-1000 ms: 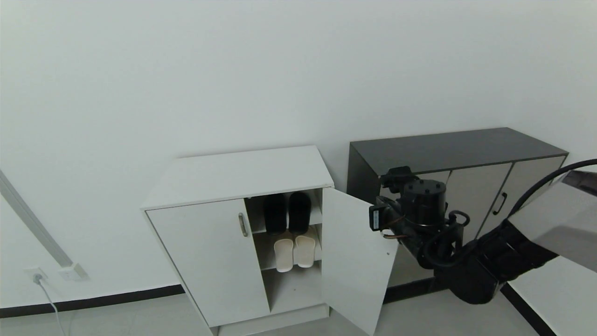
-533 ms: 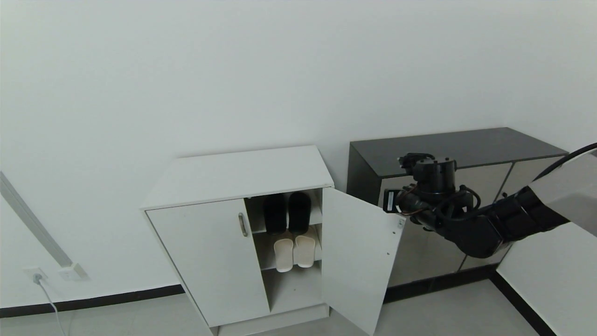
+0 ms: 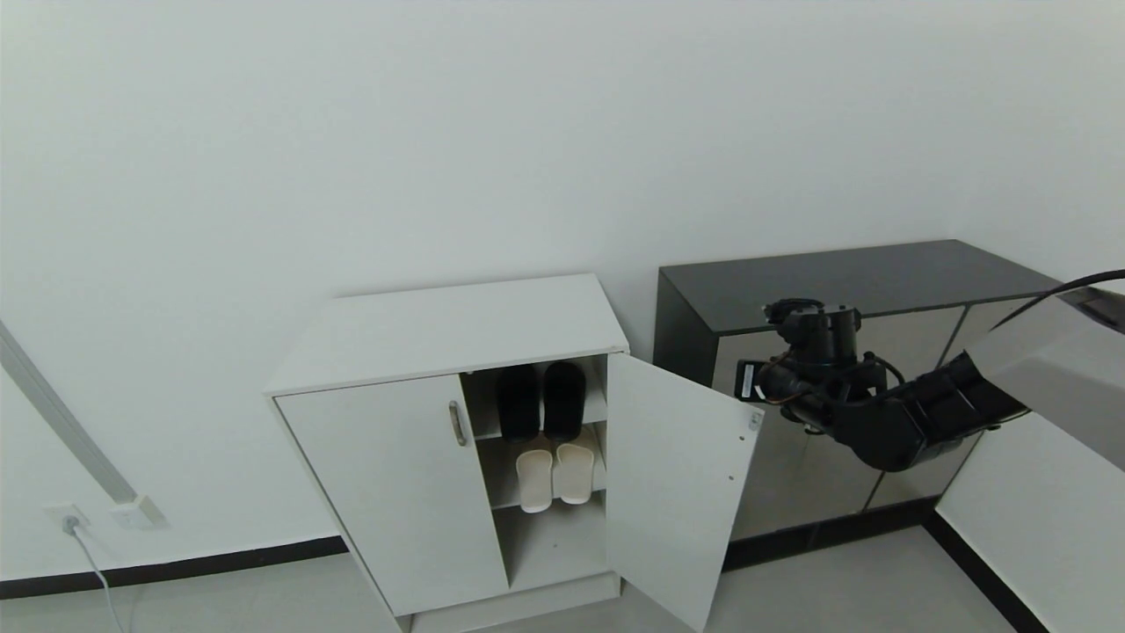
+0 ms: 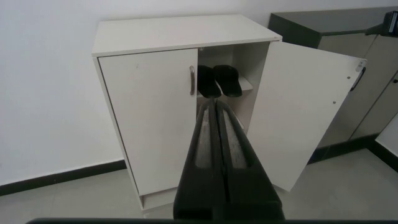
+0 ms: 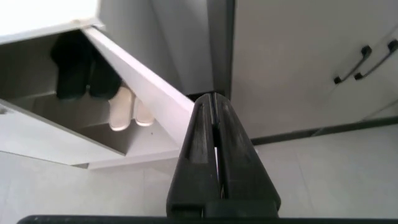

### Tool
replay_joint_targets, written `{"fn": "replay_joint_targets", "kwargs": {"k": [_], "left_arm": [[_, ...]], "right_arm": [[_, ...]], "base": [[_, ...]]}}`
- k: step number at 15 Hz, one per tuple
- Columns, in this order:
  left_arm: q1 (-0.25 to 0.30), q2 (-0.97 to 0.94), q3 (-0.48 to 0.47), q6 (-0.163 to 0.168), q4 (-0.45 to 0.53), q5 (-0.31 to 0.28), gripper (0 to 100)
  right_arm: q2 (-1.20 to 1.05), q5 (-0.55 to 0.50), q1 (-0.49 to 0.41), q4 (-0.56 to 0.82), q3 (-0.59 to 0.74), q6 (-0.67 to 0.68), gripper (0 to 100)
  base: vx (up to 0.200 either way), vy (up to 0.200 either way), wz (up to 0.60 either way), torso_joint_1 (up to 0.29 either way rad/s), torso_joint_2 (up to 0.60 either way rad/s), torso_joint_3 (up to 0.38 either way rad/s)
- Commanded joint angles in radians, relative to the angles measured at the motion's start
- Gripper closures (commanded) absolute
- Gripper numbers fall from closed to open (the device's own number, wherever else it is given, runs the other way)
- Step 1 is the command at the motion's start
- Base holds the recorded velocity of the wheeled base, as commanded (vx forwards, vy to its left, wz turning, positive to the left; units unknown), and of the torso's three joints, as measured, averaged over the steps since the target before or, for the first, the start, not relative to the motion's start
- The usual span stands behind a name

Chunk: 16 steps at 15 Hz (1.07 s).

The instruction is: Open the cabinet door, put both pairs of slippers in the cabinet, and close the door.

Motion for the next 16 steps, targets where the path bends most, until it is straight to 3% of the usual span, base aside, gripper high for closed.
{"fn": "replay_joint_targets", "kwargs": {"k": [1,16], "left_arm": [[0.0,0.0,0.0,-0.001,0.0,0.0,100],[0.0,0.0,0.0,-0.002,0.0,0.0,100]], "right_arm": [[0.045,-0.001,-0.009,-0.001,-0.01,0.0,100],[0.109,-0.001,-0.031,0.033,-0.035,0.001,100]], "base": [[0.0,0.0,0.0,0.0,0.0,0.0],[0.0,0.0,0.0,0.0,0.0,0.0]]}}
